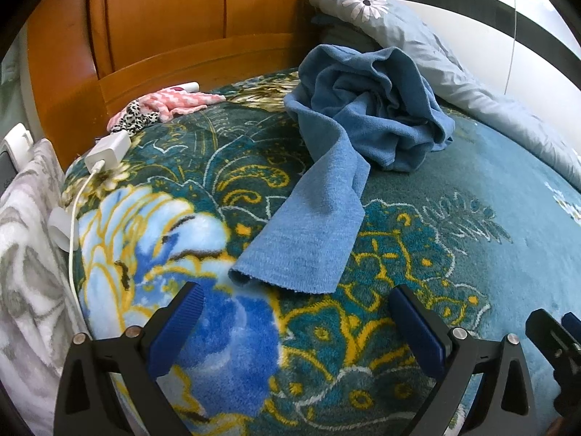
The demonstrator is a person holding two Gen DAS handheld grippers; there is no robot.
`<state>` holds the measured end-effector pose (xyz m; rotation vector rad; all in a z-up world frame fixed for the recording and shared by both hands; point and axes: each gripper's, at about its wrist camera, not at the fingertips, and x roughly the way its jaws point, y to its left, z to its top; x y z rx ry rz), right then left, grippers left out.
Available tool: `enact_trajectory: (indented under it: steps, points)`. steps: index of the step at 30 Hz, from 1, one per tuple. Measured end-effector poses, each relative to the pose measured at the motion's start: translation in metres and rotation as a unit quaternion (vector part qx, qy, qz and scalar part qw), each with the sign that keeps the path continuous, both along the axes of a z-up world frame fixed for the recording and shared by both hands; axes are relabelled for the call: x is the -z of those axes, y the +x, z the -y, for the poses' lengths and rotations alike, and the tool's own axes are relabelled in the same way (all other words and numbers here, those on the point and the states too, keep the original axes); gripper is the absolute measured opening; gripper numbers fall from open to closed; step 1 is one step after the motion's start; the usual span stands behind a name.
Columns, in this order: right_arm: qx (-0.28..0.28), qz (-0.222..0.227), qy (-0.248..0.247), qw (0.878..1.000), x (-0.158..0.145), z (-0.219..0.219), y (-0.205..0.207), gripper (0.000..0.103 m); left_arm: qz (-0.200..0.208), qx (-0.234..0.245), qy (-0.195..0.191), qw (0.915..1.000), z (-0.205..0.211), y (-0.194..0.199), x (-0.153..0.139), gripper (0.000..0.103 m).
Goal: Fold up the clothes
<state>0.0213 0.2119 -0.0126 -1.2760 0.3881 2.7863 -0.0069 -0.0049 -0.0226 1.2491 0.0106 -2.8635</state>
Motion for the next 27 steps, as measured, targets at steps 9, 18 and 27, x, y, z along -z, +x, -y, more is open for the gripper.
enact_trajectory:
  steps: [9, 18, 27]
  points:
    - [-0.006, 0.025, 0.047, 0.999, 0.004, 0.011, -0.005, 0.103, -0.007, 0.001, -0.003, 1.0, -0.002, 0.003, 0.0, 0.103]
    - [-0.006, 0.032, 0.067, 0.997, 0.005, 0.015, -0.006, 0.103, -0.013, 0.002, -0.003, 0.9999, -0.002, 0.005, -0.001, 0.103]
    - [-0.008, 0.033, 0.067, 0.997, 0.002, 0.014, -0.005, 0.103, -0.018, 0.008, 0.006, 0.9998, 0.0, 0.007, -0.002, 0.103]
